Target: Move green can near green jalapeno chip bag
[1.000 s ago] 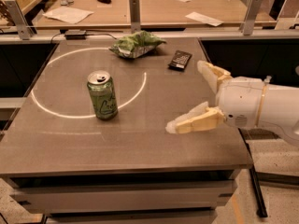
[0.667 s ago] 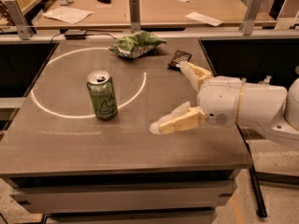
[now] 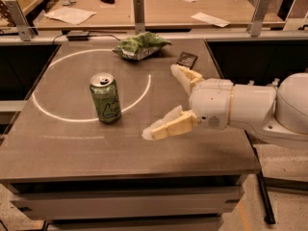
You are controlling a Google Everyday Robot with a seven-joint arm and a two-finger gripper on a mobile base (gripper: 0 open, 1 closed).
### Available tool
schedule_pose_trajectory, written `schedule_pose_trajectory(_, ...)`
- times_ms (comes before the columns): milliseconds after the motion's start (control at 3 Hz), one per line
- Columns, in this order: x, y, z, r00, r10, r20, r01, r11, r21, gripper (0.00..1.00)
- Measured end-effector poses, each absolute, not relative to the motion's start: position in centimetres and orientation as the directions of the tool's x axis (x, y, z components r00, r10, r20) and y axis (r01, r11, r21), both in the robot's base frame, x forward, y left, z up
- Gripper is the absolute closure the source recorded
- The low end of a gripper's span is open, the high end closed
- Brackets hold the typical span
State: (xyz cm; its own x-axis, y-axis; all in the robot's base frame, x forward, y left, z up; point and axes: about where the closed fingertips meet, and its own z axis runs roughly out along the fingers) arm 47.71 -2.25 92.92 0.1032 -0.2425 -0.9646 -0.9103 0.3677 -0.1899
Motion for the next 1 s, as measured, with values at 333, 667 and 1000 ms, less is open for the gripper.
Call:
schedule_pose_trajectory(333, 47.7, -1.8, 93.0, 0.074, -0.232, -0.970, -0.908, 0.386, -0.162, 0.00)
schedule_pose_trajectory(667, 47.5, 0.0, 92.5, 0.028, -0.203, -0.979, -0.891, 0.439, -0.116, 0.00)
schedule_pose_trajectory(1000, 48.9, 1.9, 91.5, -0.007, -0.163, -0.987, -0.856, 0.511, -0.078, 0.00)
